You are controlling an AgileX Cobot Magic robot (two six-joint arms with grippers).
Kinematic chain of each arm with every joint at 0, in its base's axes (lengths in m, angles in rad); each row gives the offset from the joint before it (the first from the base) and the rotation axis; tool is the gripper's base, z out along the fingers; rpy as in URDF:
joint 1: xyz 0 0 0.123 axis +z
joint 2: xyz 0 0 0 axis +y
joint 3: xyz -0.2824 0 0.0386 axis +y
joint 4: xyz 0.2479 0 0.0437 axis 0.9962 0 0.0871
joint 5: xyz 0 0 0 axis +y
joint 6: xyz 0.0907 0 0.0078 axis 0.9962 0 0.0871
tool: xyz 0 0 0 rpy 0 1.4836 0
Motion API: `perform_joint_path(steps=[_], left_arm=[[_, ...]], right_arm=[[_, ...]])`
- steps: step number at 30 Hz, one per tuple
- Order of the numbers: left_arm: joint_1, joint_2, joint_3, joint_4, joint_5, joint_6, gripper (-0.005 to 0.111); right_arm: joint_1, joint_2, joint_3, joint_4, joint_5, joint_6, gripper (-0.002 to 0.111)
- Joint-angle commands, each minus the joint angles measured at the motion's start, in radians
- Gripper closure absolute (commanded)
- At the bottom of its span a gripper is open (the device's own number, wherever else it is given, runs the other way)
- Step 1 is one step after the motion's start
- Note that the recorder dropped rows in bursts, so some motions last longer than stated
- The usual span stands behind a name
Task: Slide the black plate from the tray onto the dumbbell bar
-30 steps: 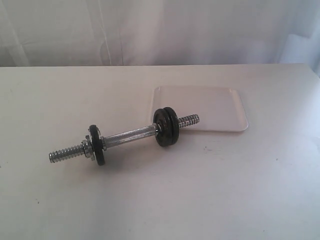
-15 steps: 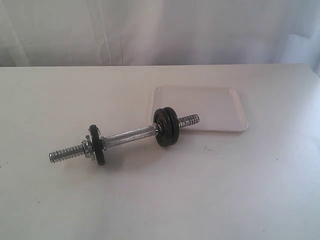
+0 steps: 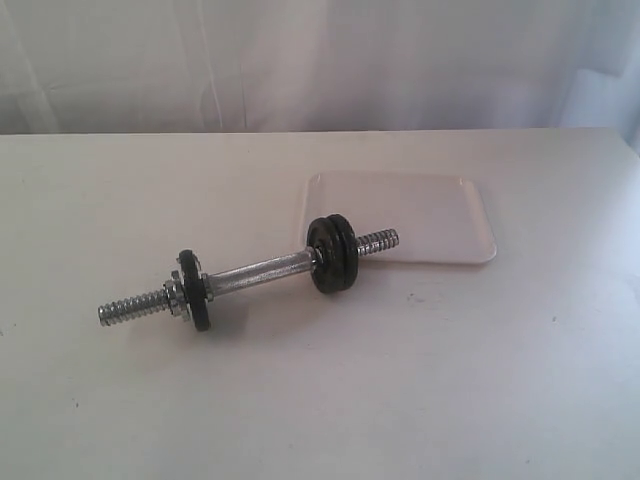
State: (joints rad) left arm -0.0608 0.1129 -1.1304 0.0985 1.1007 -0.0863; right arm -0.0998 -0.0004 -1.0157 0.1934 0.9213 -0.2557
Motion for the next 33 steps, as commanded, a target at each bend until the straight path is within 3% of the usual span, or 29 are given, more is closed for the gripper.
perform_joint_path(steps=[1,3,11,16,27,33], left_arm=[[-0.001,-0.113,0.003,-0.003,0.067,-0.007,0.107],[-0.001,-0.113,-0.004,0.001,0.12,-0.007,0.107],[-0.001,-0.113,-0.029,-0.008,0.12,-0.007,0.107],[-0.001,-0.113,0.019,-0.008,0.114,-0.007,0.107],[-0.001,-0.113,0.377,-0.019,-0.179,-0.016,0.107],[-0.001,-0.113,0.627,-0.023,-0.418,-0.016,0.107]], right_arm=[[0.0,0.0,0.012,0.0,0.046,-0.003,0.108],[0.0,0.0,0.012,0.0,0.051,-0.003,0.108],[0.0,0.0,0.017,0.025,0.057,-0.003,0.108],[0.0,0.0,0.044,0.025,0.019,-0.003,0.108],[0.0,0.0,0.337,-0.018,-0.188,-0.003,0.108],[0.0,0.0,0.496,-0.011,-0.33,-0.003,0.108]])
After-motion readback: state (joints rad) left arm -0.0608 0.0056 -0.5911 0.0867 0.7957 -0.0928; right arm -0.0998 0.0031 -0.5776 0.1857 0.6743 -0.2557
